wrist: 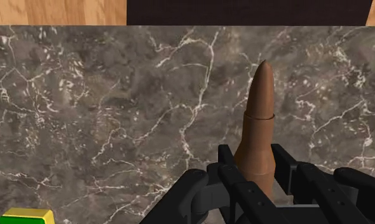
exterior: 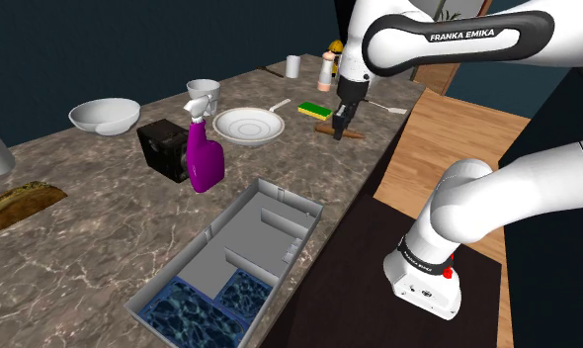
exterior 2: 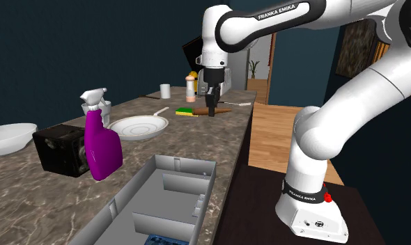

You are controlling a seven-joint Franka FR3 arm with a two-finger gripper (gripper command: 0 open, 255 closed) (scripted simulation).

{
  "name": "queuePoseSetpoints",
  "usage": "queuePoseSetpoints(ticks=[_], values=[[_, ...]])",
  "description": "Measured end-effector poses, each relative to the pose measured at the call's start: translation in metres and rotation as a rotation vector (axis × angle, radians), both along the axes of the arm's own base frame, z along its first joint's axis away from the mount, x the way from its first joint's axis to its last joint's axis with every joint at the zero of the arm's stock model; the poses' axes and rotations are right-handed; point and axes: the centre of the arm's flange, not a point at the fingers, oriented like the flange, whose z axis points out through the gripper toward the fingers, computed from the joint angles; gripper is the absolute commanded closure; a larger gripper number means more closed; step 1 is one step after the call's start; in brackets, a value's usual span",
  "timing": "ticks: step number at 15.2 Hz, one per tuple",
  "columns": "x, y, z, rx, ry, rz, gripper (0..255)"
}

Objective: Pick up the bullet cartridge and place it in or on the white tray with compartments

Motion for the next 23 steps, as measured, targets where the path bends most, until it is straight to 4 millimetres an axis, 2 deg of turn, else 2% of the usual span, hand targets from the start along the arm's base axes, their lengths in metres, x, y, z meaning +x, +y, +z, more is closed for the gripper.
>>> queuePoseSetpoints(ticks=[2, 6, 13, 14, 16, 23], values=[[0.000, 0.000, 0.007, 0.000, 0.000, 0.000, 255], [-0.004, 0.040, 0.009, 0.000, 0.000, 0.001, 255], [-0.010, 0.126, 0.010, -0.001, 0.000, 0.000, 255], [-0.015, 0.142, 0.010, -0.002, 0.000, 0.001, 255], [-0.012, 0.170, 0.011, -0.001, 0.000, 0.001, 255], [-0.019, 0.261, 0.012, -0.001, 0.000, 0.001, 255]])
